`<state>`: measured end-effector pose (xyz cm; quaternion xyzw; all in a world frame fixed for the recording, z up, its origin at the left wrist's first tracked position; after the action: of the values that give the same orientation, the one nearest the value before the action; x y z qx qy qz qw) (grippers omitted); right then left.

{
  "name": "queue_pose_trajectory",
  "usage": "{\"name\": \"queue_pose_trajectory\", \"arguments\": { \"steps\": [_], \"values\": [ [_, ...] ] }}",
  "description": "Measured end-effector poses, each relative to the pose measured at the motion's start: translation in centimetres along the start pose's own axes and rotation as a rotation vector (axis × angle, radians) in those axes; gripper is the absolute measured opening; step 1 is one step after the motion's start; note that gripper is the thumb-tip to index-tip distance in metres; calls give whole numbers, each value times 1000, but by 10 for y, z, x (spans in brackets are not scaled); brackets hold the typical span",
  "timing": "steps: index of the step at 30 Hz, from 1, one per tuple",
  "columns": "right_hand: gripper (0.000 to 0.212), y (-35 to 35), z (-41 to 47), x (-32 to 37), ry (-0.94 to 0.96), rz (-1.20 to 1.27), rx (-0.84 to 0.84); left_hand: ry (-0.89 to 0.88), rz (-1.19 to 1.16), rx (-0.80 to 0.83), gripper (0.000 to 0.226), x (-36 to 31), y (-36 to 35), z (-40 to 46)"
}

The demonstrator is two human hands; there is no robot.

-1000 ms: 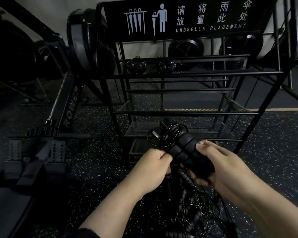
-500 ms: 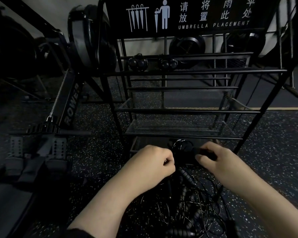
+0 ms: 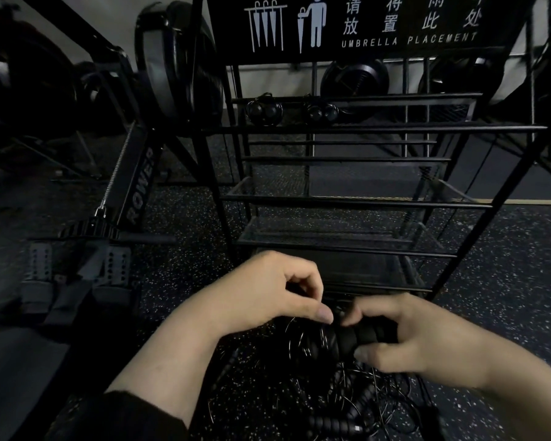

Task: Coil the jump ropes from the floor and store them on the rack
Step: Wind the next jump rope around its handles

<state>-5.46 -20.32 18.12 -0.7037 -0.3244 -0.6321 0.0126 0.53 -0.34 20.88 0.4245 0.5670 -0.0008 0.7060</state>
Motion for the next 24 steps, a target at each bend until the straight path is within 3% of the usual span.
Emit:
{"name": "queue_pose_trajectory", "arguments": {
  "steps": [6,10,12,14,16,18,24],
  "values": [
    [23,2,-7,8,76,176,22,-2,-293,4,18,11,-5,2],
    [23,5,-10,13,157,308,-28,58,-437,-13,29,15,-13,7],
    [23,7,-10,13,205,333,-84,59,-431,-10,23,12,-19,12],
    [25,9,-9,11,225,405,-143,29,-322,-78,52,15,-23,11],
    [40,7,-6,6,217,542,-171,141,-465,-142,69,20,-33,4],
    [50,3,-3,4,208,711,-207,239,-707,-128,69,22,-44,5],
    [60,7,4,1,111,825,-443,299,-757,-268,40,9,-54,14]
  ]
}}
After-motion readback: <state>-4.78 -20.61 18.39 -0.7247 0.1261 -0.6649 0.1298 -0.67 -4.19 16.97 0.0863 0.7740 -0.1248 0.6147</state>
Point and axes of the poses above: each hand's wrist, its own z-axis towards the middle knuckle, its own y-axis out of the back of the hand, x = y × z, the point moved 3 cm from there along z, towards the middle knuckle, and after that the axes turned 6 degrees about -x, right-handed, at the moved point
